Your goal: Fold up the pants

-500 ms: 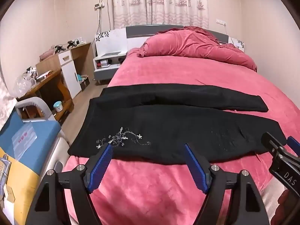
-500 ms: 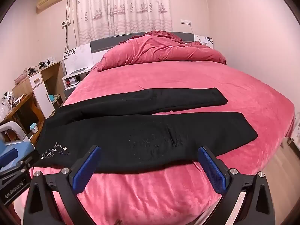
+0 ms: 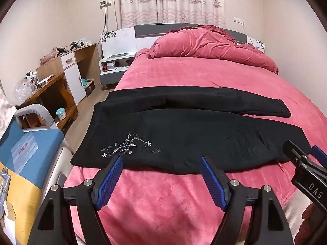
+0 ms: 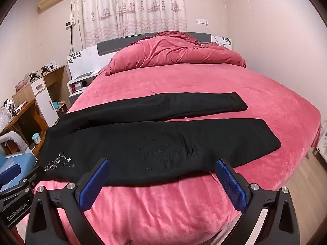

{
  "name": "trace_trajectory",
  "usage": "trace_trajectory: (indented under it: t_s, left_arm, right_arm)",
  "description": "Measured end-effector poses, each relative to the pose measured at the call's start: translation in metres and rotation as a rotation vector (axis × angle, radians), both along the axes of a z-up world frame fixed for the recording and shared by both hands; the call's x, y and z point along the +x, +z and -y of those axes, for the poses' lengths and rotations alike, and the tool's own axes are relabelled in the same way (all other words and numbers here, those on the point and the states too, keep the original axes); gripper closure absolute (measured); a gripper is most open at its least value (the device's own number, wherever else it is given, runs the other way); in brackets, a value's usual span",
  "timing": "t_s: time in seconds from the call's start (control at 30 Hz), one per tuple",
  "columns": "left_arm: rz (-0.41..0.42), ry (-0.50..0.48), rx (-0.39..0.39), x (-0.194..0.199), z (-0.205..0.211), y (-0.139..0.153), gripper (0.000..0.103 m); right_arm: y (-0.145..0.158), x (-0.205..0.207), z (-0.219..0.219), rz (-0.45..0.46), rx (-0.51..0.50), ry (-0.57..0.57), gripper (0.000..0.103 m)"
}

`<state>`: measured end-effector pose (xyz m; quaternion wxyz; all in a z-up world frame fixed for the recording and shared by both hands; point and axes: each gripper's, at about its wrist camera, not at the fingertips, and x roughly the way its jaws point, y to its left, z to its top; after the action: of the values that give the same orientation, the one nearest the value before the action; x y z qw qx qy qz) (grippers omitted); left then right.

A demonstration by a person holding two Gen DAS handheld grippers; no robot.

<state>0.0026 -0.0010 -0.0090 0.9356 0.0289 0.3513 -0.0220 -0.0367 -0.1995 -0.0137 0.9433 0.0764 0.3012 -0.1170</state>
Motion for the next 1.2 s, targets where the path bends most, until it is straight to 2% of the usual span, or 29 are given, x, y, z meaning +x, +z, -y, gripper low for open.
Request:
trace_trajectory:
  t_s: [1.2]
  left_arm:
    - [-0.044,0.005,-0.009,0.003,-0.001,-0.010,0.024]
  right_arm:
    - [-0.011,0.006,0.001,-0.028,0.010,-0.005,0.000]
